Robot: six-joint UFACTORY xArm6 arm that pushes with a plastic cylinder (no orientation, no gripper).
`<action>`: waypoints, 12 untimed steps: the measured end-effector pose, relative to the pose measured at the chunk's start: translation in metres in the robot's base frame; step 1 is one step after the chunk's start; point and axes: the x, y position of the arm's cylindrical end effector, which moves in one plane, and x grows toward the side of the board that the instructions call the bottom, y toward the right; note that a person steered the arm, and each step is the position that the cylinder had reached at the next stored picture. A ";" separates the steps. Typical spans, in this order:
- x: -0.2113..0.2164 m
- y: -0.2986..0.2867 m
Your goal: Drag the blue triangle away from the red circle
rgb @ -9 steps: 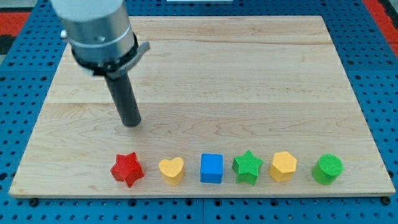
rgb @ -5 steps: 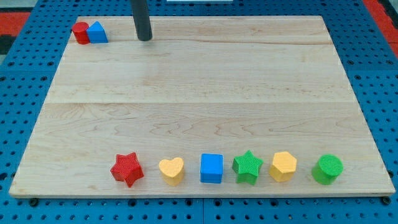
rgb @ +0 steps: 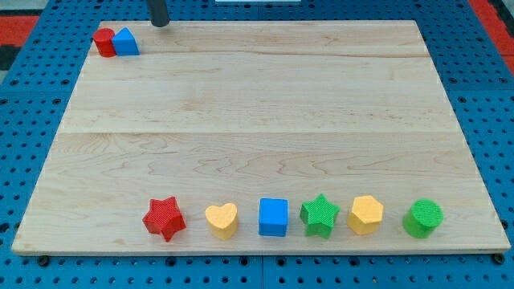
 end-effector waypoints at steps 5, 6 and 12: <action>0.023 -0.048; 0.042 -0.047; 0.119 -0.045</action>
